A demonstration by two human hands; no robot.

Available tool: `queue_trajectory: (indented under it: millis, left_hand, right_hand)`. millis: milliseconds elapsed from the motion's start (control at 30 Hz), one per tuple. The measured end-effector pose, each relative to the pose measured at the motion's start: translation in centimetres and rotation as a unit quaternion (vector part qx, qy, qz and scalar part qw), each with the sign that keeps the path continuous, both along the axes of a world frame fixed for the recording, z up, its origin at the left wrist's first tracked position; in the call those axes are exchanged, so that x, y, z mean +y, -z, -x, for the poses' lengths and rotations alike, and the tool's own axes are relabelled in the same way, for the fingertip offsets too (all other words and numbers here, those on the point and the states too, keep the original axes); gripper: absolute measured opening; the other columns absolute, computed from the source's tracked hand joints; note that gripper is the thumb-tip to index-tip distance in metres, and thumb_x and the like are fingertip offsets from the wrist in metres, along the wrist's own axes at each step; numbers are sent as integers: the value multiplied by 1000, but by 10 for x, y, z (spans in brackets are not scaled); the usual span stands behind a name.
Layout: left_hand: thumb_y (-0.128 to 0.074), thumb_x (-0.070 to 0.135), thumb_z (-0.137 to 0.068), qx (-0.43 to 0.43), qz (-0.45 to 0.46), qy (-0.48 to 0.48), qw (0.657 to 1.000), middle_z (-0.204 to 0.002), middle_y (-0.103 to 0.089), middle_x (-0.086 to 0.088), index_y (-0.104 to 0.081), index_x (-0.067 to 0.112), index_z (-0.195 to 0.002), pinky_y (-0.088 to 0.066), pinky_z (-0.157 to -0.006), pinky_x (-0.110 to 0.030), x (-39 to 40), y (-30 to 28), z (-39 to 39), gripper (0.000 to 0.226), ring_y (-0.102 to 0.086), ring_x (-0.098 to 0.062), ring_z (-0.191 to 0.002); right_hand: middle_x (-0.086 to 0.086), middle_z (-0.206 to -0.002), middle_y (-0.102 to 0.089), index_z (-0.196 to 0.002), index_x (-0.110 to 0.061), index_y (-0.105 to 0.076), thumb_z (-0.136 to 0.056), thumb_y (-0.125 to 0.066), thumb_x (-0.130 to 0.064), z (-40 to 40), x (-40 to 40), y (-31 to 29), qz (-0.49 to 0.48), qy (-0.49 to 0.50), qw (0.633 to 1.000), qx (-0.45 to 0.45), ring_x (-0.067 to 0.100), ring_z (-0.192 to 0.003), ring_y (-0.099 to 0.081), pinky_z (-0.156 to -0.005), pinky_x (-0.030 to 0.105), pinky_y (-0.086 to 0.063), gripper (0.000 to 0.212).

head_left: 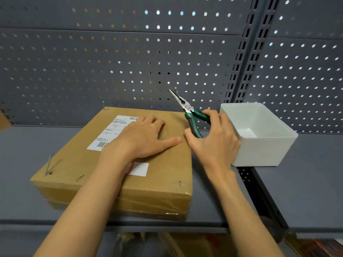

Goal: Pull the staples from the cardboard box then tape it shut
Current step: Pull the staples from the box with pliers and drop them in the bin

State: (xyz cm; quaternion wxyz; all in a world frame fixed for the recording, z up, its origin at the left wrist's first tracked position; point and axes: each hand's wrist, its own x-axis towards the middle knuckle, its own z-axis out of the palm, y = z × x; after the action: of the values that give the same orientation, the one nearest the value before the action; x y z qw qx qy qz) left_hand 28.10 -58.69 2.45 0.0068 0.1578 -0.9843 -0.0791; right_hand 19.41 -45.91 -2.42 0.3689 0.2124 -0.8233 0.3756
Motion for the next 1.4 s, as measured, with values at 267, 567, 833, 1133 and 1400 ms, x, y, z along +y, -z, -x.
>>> queue_trajectory:
  millis: [267,567,833,1133,1400]
  left_hand:
    - [-35,70,-83,12,-1,-2,1000,-146,-33,3,-31,24,-143,-27,-108,-36,0,0,-2,76,-28,-19,-132]
    - [-38,69,-82,26,-18,-1,1000,-145,-34,4,-33,25,-141,-27,-108,-35,0,-1,-3,74,-29,-18,-132]
    - [-39,67,-82,27,-30,0,999,-144,-35,3,-33,23,-140,-29,-105,-34,1,-2,-4,73,-32,-18,-130]
    - [-45,67,-78,41,-57,-8,998,-134,-39,3,-39,22,-133,-33,-99,-32,0,-5,-7,71,-38,-17,-122]
    - [-43,67,-78,33,-53,-4,998,-136,-38,2,-37,21,-135,-34,-99,-33,0,-6,-6,73,-37,-17,-122]
  right_hand:
    - [0,-91,-60,-102,-21,-62,-60,-61,-43,5,12,0,19,7,999,-41,29,-79,-60,-57,26,-31,47]
    - [-3,-95,-59,-104,-24,-60,-66,-69,-41,2,29,-10,11,12,997,-70,27,-83,-59,-60,27,-30,43]
    - [-5,-99,-58,-106,-27,-58,-70,-66,-41,8,65,-21,18,68,992,-104,24,-88,-57,-62,30,-31,39]
    - [3,-107,-56,-115,-21,-54,-77,-63,-43,17,100,-23,-52,157,974,-154,30,-93,-55,-65,31,-24,45]
    - [4,-108,-55,-116,-19,-54,-76,-64,-43,12,107,-25,-52,179,970,-158,32,-91,-56,-64,31,-25,47]
